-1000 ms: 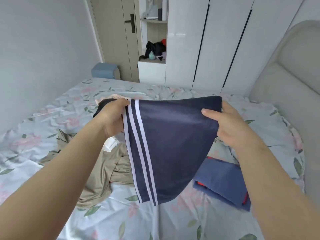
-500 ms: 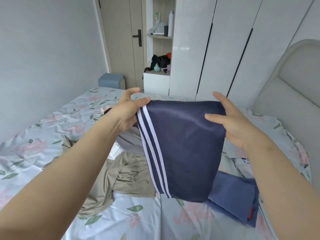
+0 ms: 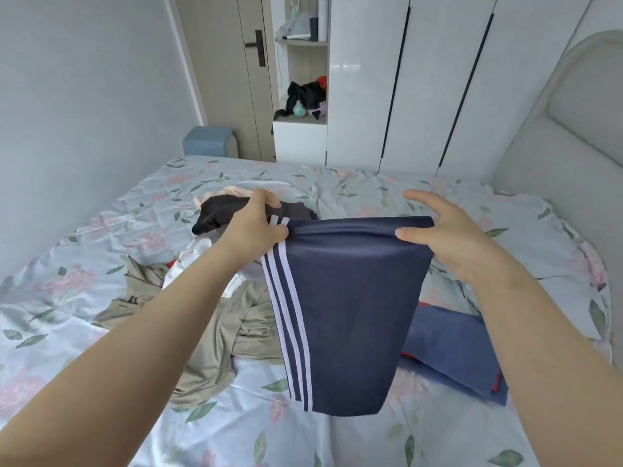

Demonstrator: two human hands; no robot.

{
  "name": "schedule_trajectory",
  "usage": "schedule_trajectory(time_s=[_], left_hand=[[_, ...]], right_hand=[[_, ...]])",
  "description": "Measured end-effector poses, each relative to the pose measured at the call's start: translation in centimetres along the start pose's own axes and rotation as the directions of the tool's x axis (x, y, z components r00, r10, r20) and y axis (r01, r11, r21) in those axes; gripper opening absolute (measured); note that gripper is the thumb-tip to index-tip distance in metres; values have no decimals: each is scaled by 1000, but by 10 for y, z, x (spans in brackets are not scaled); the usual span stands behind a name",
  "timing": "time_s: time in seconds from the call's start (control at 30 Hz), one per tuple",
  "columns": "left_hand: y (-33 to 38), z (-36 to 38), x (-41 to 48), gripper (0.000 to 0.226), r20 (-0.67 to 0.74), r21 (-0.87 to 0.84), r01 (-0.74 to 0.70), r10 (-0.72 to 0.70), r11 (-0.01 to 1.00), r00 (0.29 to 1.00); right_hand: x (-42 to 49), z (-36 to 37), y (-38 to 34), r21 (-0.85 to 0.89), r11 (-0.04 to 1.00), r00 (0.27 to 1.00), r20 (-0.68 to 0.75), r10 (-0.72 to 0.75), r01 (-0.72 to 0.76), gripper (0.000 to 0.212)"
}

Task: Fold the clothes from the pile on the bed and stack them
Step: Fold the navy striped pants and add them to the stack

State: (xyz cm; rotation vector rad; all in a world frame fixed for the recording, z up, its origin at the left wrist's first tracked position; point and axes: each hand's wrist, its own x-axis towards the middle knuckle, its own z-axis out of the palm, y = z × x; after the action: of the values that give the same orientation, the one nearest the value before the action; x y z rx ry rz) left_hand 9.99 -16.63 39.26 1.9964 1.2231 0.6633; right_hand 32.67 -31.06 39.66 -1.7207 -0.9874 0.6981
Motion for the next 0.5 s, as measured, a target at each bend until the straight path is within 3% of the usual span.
schedule_trajectory(time_s=[0.13, 0.2, 0.23, 0.3, 0.33, 0.43, 0.5], left_hand=[[4, 3, 1, 19, -23, 129, -81, 85, 988, 996], [8, 1, 4, 12, -5, -174, 20, -21, 985, 1000], [11, -2, 4, 17, 46, -395, 110, -100, 912, 994], [11, -6, 6, 25, 161, -642, 225, -158, 733, 974], [11, -6, 6, 26, 193, -655, 227, -130, 721, 972], [10, 0, -2, 19, 315, -535, 129, 55, 835, 947], [5, 7, -6, 37, 421, -345, -3, 157, 939, 893]], right_hand=[[-9, 7, 2, 417, 906, 996, -4, 84, -74, 35], [-14, 3, 4, 494, 869, 998, -23, 64, -45, 32], [-16, -1, 5, 488, 872, 999, -25, 42, -25, 34], [-19, -10, 6, 405, 914, 1000, -5, 0, 2, 39], [-20, -13, 6, 319, 948, 1000, 10, -15, 11, 41], [-24, -13, 10, 17, 999, 1000, 11, -28, 28, 43], [-26, -9, 13, -137, 990, 999, 26, -24, 27, 43]])
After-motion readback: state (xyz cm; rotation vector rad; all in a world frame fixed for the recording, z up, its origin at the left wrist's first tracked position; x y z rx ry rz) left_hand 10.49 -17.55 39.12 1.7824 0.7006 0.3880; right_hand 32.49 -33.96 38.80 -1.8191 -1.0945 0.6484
